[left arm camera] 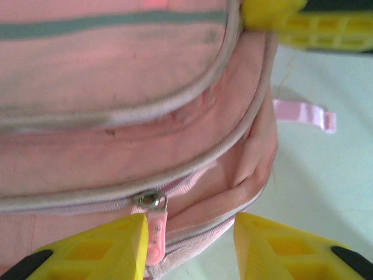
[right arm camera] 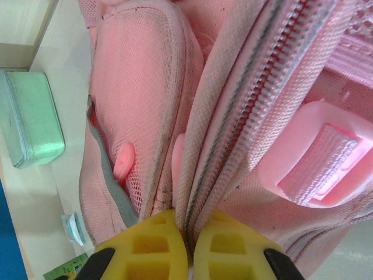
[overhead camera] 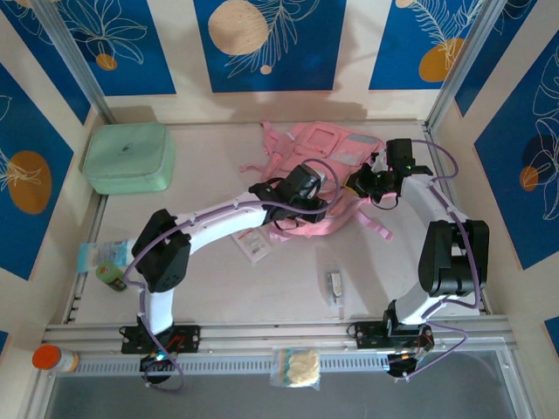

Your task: Pack books, pencil case, and school supplies into a backpack

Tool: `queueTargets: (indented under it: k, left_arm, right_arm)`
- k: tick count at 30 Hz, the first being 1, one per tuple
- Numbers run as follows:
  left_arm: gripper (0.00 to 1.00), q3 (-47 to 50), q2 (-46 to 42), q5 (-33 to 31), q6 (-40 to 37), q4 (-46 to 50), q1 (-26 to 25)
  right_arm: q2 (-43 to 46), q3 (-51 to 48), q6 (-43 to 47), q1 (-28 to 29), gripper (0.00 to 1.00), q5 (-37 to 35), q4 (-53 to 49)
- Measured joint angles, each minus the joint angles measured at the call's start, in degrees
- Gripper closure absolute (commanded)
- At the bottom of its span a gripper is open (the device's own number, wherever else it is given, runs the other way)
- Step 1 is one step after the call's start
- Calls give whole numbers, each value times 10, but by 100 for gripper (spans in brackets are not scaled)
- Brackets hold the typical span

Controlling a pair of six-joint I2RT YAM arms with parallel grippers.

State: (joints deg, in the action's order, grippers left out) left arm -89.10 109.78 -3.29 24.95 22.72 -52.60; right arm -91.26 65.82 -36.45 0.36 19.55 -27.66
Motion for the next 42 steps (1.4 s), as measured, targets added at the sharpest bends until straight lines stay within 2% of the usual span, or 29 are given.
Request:
queueTargets:
  k: [6,11,13,20,24,28,30,33,36,39,42]
  left_arm:
    - [52,0,16,-4,-1,22,1]
    - [56,-16,42,-18,-2,27,2]
    - [61,-31,56,-20,-5,32,3]
    - [87,-52,74,-22,-11,35,7]
    - [100,-52,74,-17,-10,34,11]
    - [100,-40,69,-13,-9,26,11]
    - [100,-35,65,-12,-9,23,11]
    - [100,-26,56,-8,-8,16,11]
    - [100,-16,45,-5,-4,6,11]
    - [100,-14,40,-3,1,2,12]
    - [100,-11,40,-1,2,0,12]
  right_arm:
    - [0,0,-6,0,100,2,2]
    - [0,0,-10,0,100,2,2]
    - [0,0,-11,0,100,2,2]
    - [0,0,-11,0,99,2,2]
    - [0,0,-17,-2,77,4,2]
    - [16,-23,-49,0,51,7,12]
    - [41,-50,-76,9,44,8,21]
    - [91,-103,-139,37,38,10,47]
    - [129,-153,-215,71,36,8,81]
    - [131,-171,-280,102,38,-12,110]
    - [116,-174,-330,116,47,-39,140]
